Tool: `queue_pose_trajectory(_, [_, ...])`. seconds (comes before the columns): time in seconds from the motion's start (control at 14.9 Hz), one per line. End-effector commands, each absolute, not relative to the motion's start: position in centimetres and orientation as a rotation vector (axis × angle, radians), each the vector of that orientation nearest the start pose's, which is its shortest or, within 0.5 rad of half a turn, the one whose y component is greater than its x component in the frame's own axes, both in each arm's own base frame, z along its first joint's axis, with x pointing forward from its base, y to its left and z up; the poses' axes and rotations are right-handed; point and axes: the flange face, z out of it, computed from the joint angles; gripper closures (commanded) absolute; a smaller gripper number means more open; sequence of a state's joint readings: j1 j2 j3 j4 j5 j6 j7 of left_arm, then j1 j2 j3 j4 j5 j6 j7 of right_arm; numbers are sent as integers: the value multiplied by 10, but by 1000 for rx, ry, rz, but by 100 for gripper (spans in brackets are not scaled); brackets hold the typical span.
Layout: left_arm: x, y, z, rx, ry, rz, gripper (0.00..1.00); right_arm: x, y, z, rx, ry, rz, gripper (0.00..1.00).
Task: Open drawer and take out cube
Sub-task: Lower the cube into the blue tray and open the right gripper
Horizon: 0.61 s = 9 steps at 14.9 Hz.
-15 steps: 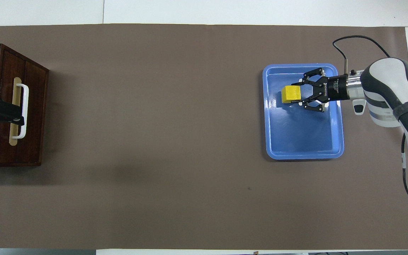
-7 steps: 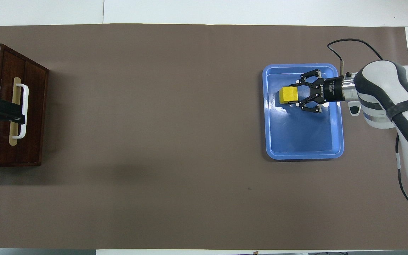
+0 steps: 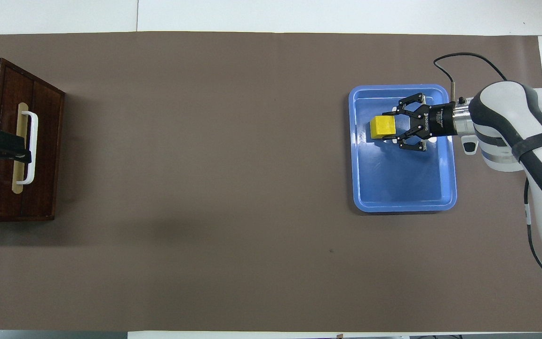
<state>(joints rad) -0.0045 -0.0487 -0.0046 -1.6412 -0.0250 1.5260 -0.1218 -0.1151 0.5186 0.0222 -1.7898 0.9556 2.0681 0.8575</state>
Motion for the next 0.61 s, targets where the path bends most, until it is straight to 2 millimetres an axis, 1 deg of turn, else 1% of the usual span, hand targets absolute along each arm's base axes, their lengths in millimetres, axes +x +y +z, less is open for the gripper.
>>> queue_pose_trajectory(0.0, [532,-13,618,-3172,-149,121,0,643,-18,265,-1752,1664,614,11])
queue_pose_trajectory(0.07, [532,-14,617,-3172,-142,126,0,643,-17,270,-1753,1662,610,10])
queue_pose_trajectory(0.13, [532,-14,617,-3172,-147,126,0,644,-17,274,-1746,1669,607,5])
queue_pose_trajectory(0.2, [532,-14,617,-3171,-149,126,0,644,-16,279,-1745,1676,612,5])
queue_pose_trajectory(0.34, [531,-14,617,-3172,-142,130,0,646,-13,294,-1759,1653,643,4])
queue_pose_trajectory(0.4, [530,-11,617,-3172,-147,130,0,645,-12,303,-1795,1640,649,3])
queue_pose_trajectory(0.54, [531,-8,618,-3171,-171,123,0,638,-12,332,-1876,1624,623,0])
